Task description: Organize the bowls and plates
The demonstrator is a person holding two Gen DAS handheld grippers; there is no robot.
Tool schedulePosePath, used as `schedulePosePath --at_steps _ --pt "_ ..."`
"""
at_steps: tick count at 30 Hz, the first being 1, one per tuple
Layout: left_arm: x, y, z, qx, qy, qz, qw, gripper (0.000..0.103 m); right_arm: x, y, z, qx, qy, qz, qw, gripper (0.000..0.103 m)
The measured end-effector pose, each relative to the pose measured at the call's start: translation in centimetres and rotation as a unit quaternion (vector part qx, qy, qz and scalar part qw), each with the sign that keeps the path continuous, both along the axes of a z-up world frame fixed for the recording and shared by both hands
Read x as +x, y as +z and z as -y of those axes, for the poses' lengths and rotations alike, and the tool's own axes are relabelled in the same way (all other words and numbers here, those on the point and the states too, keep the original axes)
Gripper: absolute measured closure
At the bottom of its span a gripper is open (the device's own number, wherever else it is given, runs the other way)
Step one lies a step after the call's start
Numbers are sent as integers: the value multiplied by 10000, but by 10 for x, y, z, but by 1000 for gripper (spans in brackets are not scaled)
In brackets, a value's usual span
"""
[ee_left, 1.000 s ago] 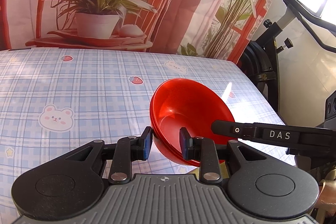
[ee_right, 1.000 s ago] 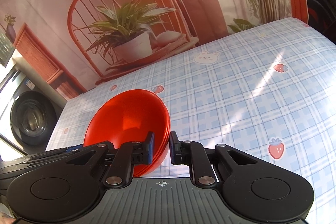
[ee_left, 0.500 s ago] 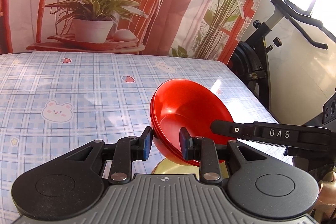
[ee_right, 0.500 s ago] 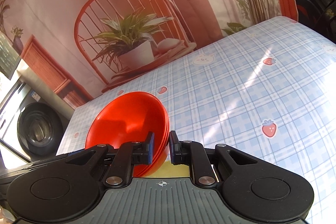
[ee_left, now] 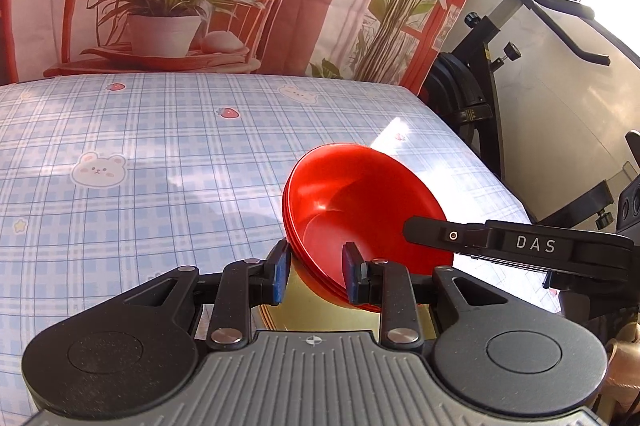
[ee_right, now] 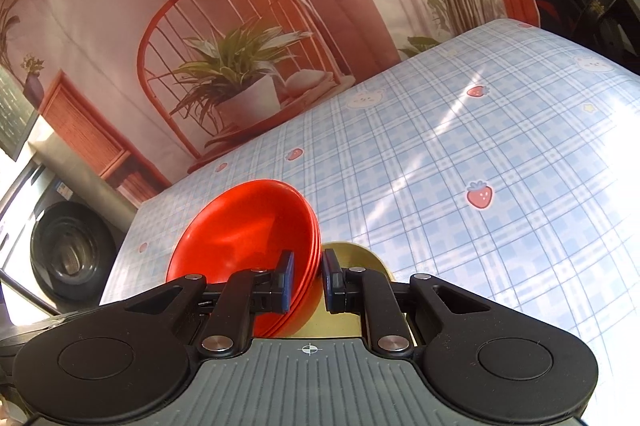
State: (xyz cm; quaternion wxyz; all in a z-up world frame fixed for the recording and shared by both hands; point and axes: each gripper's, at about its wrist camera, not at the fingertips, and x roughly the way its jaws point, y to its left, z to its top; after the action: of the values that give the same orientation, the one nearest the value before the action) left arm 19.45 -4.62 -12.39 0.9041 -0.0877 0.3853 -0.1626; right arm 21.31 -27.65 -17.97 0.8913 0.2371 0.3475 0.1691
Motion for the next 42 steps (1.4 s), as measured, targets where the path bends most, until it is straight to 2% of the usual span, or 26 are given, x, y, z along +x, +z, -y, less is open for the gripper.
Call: schedulePosePath --at_steps 7,27,34,39,42 --pt "-6 -11 -3 -105 -142 -158 9997 74 -15 -6 -4 -209 12 92 9997 87" --pt "-13 -26 -12 -136 -56 -313 9994 74 -22 -25 -13 -162 67 -103 9998 87" --pt "-19 -18 -10 83 -28 -85 9999 72 -23 -23 -12 -176 59 -39 9998 83" --pt "-29 -4 -10 355 78 225 9991 60 -26 -10 -9 -349 -22 185 9992 73" --pt "-36 8 -10 599 166 471 9970 56 -29 1 -8 -470 -63 334 9983 69"
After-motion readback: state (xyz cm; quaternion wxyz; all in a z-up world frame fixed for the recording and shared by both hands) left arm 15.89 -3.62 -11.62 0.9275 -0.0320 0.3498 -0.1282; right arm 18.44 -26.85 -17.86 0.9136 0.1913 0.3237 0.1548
